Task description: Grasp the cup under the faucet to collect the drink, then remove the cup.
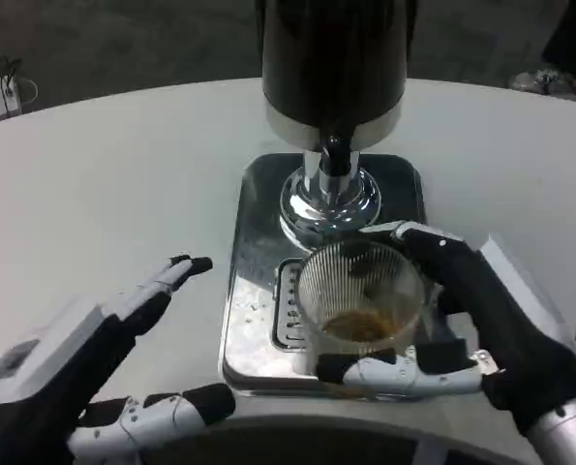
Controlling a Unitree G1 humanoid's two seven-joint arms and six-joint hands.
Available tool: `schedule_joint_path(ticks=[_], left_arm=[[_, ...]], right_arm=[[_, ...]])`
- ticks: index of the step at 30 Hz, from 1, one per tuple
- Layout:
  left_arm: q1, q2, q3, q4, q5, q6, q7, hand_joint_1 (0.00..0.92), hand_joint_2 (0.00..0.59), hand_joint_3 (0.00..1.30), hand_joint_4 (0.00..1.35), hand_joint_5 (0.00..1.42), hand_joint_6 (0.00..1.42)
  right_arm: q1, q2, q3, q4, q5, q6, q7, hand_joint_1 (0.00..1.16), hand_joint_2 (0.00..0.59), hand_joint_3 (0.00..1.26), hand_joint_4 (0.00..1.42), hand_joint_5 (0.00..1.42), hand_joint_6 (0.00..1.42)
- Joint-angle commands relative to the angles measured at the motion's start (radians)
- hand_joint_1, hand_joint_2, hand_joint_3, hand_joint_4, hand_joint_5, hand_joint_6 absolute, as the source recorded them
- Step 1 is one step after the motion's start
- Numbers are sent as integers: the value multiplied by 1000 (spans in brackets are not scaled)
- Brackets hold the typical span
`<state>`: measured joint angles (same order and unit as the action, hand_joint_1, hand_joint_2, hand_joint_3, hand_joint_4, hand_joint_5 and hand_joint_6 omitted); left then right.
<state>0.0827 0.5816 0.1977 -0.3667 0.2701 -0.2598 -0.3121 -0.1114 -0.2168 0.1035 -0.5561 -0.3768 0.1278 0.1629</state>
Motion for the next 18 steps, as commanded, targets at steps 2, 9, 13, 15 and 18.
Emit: schedule_joint_path(ticks=[2, 9, 13, 15, 18], left_arm=[[24, 13, -28, -74, 43, 29, -31, 0, 19, 72, 0, 4, 113], [60, 27, -43, -178, 131, 47, -63, 0, 26, 36, 0, 0, 68], [87, 19, -48, -243, 188, 52, -69, 0, 35, 2, 0, 0, 26], [105, 13, -44, -271, 203, 58, -68, 0, 35, 0, 0, 0, 1], [127, 9, -33, -296, 208, 56, -66, 0, 38, 0, 0, 0, 0]], right_arm=[[52, -57, -87, -136, 95, 28, 83, 996, 100, 1054, 1267, 1414, 1424], [98, -123, -180, -239, 182, 73, 164, 998, 99, 1054, 1267, 1414, 1424], [115, -148, -221, -283, 217, 122, 189, 998, 99, 1054, 1267, 1414, 1424], [137, -161, -248, -318, 239, 133, 201, 998, 99, 1054, 1267, 1414, 1424], [163, -171, -270, -359, 263, 143, 213, 998, 99, 1056, 1267, 1414, 1424]])
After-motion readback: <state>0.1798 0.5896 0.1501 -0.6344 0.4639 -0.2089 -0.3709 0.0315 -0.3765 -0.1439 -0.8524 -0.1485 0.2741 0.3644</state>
